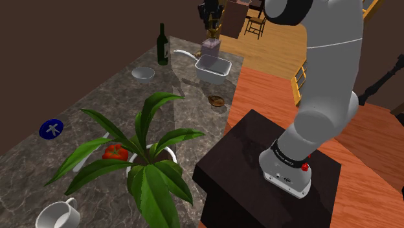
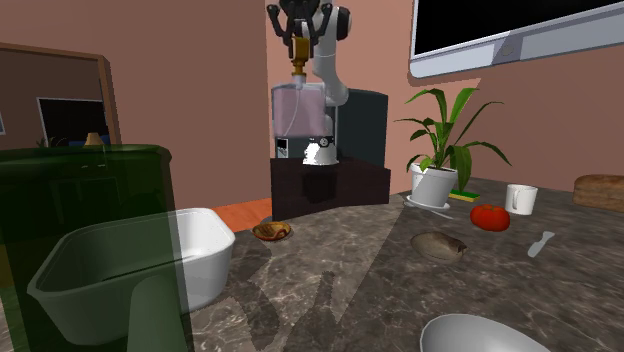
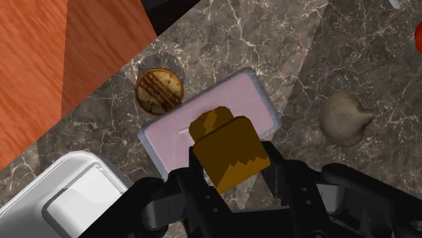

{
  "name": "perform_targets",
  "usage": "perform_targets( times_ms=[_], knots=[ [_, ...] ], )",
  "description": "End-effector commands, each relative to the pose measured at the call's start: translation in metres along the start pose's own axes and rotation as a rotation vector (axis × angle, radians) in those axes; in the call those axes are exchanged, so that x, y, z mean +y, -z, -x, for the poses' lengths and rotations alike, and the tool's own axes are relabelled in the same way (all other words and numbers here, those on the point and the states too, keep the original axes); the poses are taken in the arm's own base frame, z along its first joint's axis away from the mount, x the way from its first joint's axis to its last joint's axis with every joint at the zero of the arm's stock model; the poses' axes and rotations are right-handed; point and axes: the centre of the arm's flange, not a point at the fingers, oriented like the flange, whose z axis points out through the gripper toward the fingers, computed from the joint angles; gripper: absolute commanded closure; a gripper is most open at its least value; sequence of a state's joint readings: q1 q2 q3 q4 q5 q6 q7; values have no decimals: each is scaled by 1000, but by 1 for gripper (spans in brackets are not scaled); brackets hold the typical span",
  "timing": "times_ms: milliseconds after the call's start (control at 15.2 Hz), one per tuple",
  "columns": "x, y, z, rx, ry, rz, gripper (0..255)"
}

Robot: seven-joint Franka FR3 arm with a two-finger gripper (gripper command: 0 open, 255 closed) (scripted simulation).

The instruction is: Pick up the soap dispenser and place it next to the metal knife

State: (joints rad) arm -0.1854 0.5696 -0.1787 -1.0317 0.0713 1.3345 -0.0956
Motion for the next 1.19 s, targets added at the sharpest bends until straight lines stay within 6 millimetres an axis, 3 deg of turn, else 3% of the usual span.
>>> perform_targets(
  times_ms=[0, 1122],
  knots=[
    [-25, -2, 12, 0, 0, 0, 255],
    [-231, -23, 97, 0, 0, 0, 255]
  ],
)
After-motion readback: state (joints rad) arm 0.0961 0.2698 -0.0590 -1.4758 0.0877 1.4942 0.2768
